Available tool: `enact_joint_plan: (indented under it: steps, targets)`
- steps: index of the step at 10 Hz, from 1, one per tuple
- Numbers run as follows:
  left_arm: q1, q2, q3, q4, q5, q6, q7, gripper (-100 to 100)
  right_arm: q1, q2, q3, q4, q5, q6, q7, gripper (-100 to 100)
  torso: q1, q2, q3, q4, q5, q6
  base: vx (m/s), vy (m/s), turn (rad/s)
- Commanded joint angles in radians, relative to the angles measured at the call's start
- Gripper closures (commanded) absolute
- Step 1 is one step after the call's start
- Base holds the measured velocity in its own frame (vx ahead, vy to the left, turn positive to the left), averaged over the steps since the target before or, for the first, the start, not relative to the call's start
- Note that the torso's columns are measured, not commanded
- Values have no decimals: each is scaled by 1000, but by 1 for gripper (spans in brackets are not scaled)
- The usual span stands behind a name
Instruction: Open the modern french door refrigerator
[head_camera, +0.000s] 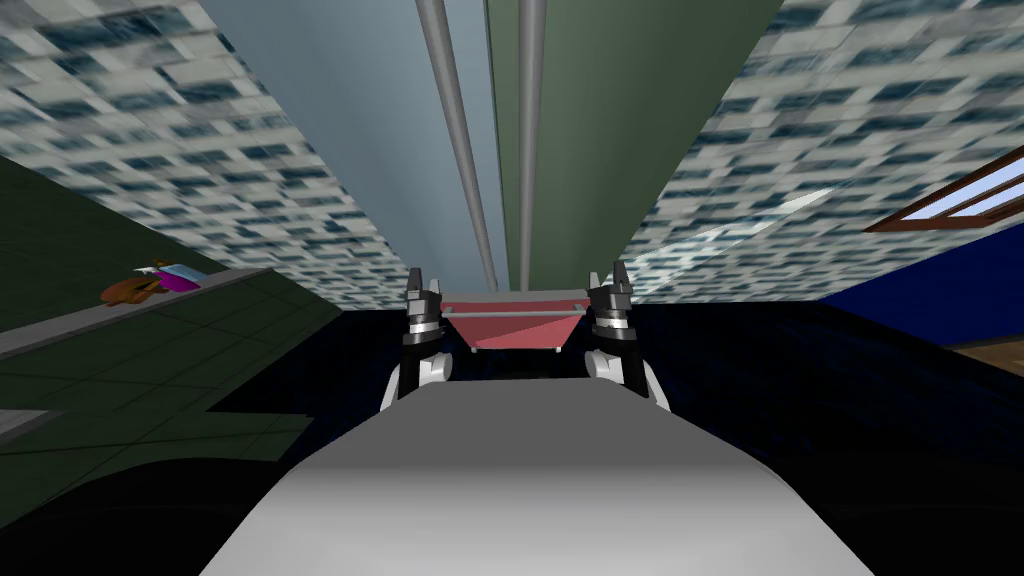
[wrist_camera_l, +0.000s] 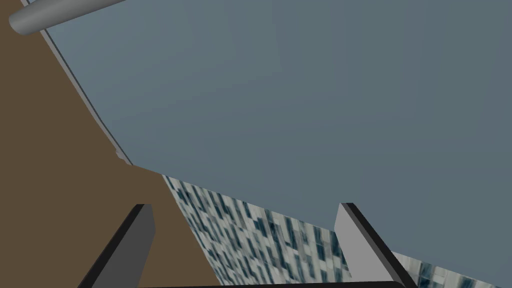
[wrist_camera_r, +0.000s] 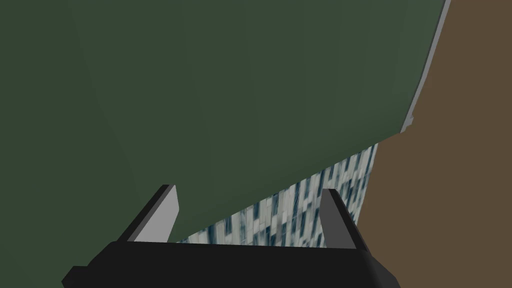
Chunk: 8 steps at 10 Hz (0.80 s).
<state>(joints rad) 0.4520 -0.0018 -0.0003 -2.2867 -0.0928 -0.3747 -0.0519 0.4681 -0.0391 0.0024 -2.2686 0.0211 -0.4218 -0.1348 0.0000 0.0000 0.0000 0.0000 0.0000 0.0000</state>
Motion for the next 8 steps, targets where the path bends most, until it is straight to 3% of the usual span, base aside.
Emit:
enact_joint_plan:
  steps: [1,8]
  targets:
    - [0,0,0,0,0,0,0,0,0,0,0,0,0,0,0,0,0,40,-82,41,0,0,0,0,0]
    - [0,0,0,0,0,0,0,0,0,0,0,0,0,0,0,0,0,544,-1087,544,0,0,0,0,0]
